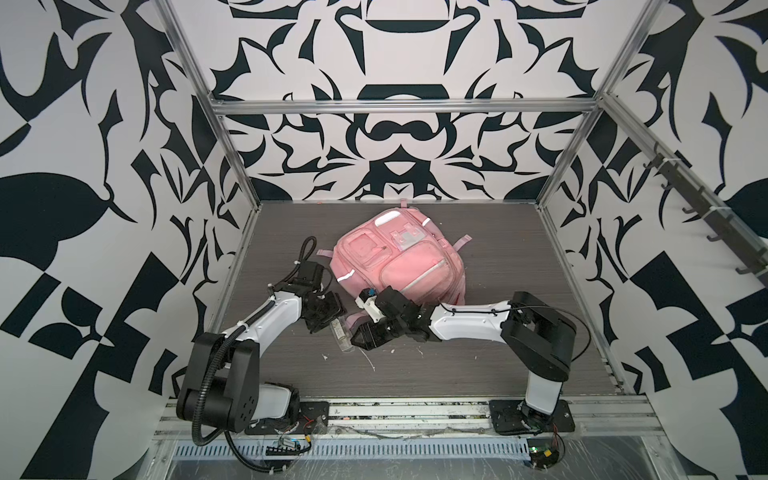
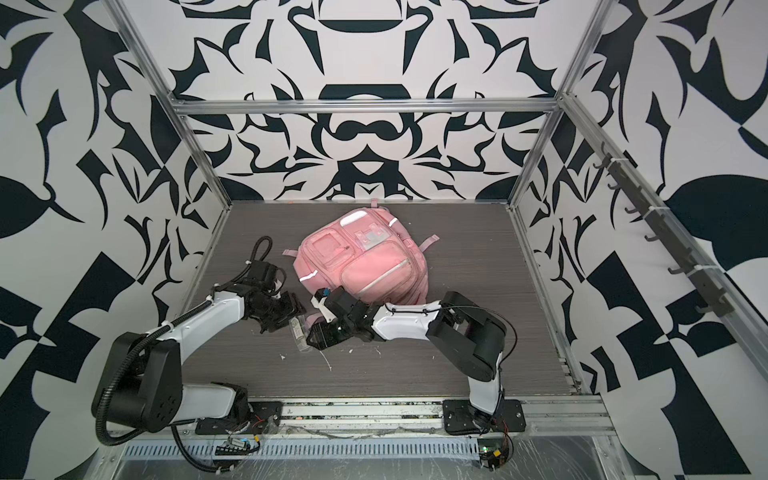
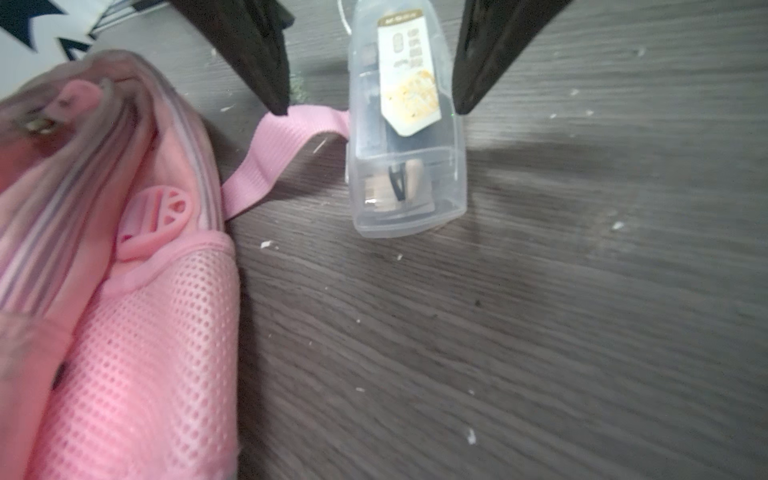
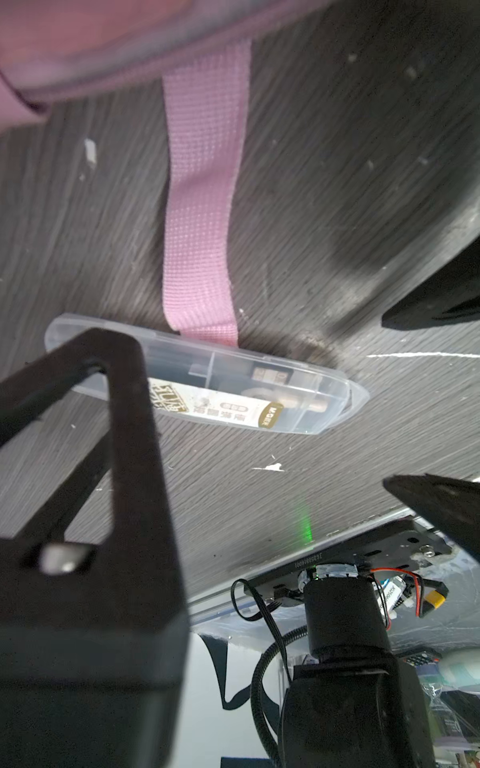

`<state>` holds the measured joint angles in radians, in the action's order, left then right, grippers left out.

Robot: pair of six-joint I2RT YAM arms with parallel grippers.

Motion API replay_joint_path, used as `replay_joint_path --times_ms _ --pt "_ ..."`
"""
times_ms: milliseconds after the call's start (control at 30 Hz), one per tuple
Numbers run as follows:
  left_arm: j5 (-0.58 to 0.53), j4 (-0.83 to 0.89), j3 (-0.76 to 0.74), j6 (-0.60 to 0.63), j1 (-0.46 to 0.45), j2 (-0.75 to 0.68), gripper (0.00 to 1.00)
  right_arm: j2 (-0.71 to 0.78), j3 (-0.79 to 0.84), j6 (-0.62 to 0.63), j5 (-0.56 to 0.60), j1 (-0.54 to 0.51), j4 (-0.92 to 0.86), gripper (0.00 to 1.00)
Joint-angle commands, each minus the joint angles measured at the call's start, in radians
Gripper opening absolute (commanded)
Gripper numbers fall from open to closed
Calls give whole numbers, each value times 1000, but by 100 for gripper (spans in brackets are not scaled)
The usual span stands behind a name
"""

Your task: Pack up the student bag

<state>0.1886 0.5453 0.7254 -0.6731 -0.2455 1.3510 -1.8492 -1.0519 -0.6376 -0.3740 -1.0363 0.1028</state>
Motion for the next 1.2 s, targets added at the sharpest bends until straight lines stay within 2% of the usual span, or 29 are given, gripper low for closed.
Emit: replay_joint_path --times_ms 0,267,533,833,1167 --pt "-76 70 2 31 -5 -36 75 37 5 -4 -6 9 29 59" --pt "-93 39 11 24 -44 29 77 50 23 -8 -6 20 29 59" --pt "-193 37 44 19 -131 109 76 82 67 -19 1 32 42 58" --pt "-253 30 26 -16 -140 117 68 97 92 -22 1 41 44 57" --pt "-278 42 44 -21 -176 157 68 96 92 -24 -1 43 49 57"
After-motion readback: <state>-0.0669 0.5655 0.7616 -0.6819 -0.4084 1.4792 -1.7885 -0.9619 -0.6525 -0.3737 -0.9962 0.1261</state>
